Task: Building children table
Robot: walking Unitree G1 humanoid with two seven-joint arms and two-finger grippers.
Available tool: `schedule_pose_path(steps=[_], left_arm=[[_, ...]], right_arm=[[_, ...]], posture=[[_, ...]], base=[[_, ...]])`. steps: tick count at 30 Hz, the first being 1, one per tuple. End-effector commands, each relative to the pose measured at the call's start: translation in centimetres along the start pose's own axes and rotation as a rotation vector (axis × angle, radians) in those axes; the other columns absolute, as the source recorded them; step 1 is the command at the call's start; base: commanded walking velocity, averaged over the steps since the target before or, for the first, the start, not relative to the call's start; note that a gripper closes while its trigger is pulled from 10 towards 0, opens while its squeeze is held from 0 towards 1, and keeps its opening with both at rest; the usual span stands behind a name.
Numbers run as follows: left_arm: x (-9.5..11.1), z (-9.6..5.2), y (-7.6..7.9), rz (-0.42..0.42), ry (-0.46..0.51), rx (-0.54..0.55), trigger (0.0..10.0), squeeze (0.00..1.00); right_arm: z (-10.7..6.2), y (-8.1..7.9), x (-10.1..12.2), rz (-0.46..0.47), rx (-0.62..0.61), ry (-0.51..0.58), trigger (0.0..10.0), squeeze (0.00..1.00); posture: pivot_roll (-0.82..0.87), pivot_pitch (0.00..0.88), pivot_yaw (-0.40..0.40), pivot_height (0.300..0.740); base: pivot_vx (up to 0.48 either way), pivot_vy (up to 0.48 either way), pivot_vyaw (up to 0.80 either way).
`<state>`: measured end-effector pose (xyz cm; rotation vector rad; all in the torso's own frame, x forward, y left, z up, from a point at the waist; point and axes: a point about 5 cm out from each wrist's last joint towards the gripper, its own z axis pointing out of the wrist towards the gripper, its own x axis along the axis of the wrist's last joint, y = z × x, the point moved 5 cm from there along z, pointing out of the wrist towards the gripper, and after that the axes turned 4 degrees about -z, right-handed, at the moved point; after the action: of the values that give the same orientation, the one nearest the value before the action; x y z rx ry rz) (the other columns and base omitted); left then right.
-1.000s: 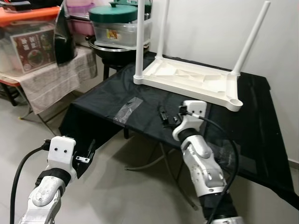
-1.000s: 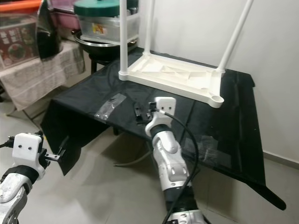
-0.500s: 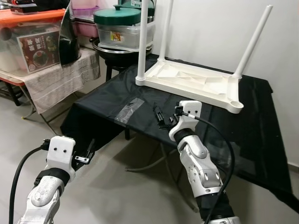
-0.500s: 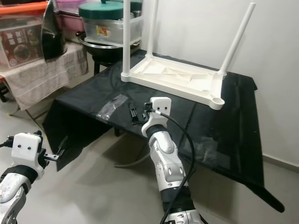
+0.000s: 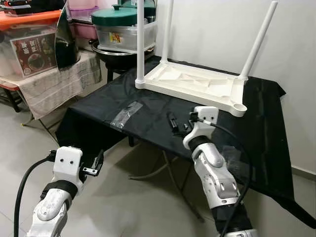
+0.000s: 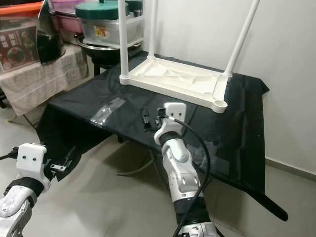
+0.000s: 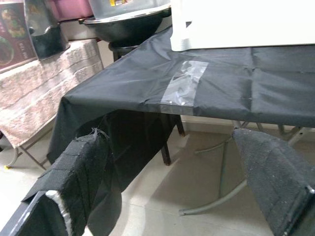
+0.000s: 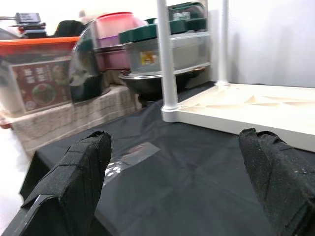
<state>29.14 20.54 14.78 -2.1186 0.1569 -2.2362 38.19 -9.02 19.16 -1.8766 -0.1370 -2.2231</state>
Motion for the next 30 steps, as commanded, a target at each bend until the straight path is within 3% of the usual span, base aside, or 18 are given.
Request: schedule_pose_path(steps=[1,7,14,30], left_arm=[[-0.41,-0.19,0.11,0.01,-0.013,-0.008,10.0,0.0],[-0.77,-0.17,0.12,0.007,-0.034,-0.01,10.0,0.0],[-0.76,-0.16,0.06,-0.008,-0.032,-0.005,10.0,0.0],[-0.82,-0.38,0.65,0.01,-0.037,-0.044,10.0,0.0]], right_arm=[[-0.05,0.3,-0.14,-0.005,-0.008,-0.011,10.0,0.0],[-0.09,0.39,-0.27,-0.004,-0.009,-0.018,10.0,0.0],[-0.05,0.38,-0.32,-0.003,-0.008,-0.021,10.0,0.0],[-0.08,0.13,-0.66,0.002,-0.002,-0.035,10.0,0.0]], posture=[[0.06,0.0,-0.084,0.74],[0.06,0.0,-0.083,0.74],[0.06,0.0,-0.086,0.74],[0.06,0.0,-0.085,0.74]], base=[[0.0,0.0,0.0],[0.0,0.0,0.0],[0.0,0.48,0.0],[0.0,0.0,0.0]])
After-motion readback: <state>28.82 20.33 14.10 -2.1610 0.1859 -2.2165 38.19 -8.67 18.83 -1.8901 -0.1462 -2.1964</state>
